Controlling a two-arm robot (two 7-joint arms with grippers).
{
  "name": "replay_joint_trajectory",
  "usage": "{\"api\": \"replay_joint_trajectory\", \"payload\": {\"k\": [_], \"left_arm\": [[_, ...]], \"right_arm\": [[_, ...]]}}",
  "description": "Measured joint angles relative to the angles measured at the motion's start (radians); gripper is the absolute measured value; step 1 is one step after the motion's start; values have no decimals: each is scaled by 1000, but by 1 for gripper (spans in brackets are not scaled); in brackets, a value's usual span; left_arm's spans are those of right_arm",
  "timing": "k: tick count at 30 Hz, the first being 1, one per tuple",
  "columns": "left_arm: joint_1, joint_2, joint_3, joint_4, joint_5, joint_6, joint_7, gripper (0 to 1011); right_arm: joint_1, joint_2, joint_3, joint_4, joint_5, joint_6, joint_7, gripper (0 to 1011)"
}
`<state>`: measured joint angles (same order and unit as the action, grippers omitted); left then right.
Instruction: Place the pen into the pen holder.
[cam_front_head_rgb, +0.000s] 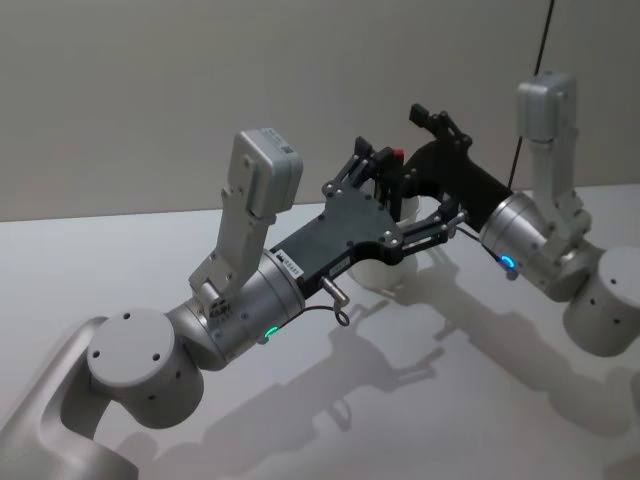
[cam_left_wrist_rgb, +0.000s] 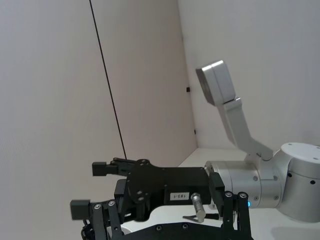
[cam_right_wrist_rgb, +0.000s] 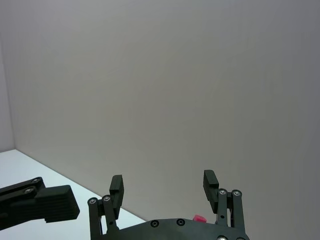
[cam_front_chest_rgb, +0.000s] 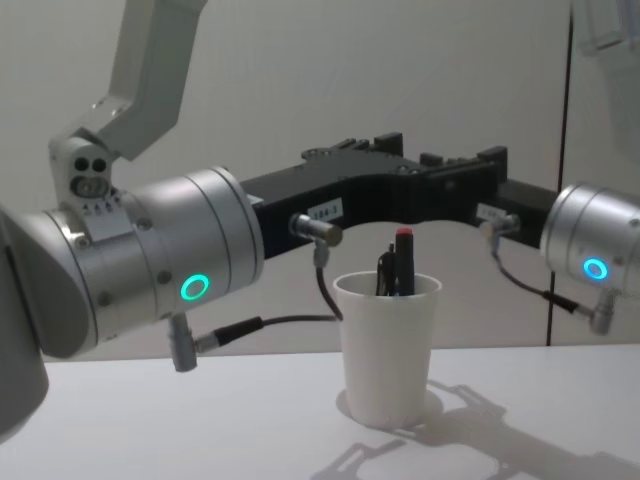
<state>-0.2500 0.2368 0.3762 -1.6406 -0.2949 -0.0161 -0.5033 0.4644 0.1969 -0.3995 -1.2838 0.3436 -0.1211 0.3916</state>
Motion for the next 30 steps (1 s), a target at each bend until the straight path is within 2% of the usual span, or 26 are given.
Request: {"api": "replay_joint_trajectory", "payload": {"k": [11,23,30], "left_arm": [[0,0,0,0,0,0,0,1001],[0,0,0,0,0,0,0,1001],[0,5,2,0,2,0,18,1001]], "right_arm": [[-55,54,30,-101,37,25,-49,1001],[-143,138,72,-229,62,59,-137,1001],[-154,144,77,-240,64,63,-146,1001]]}}
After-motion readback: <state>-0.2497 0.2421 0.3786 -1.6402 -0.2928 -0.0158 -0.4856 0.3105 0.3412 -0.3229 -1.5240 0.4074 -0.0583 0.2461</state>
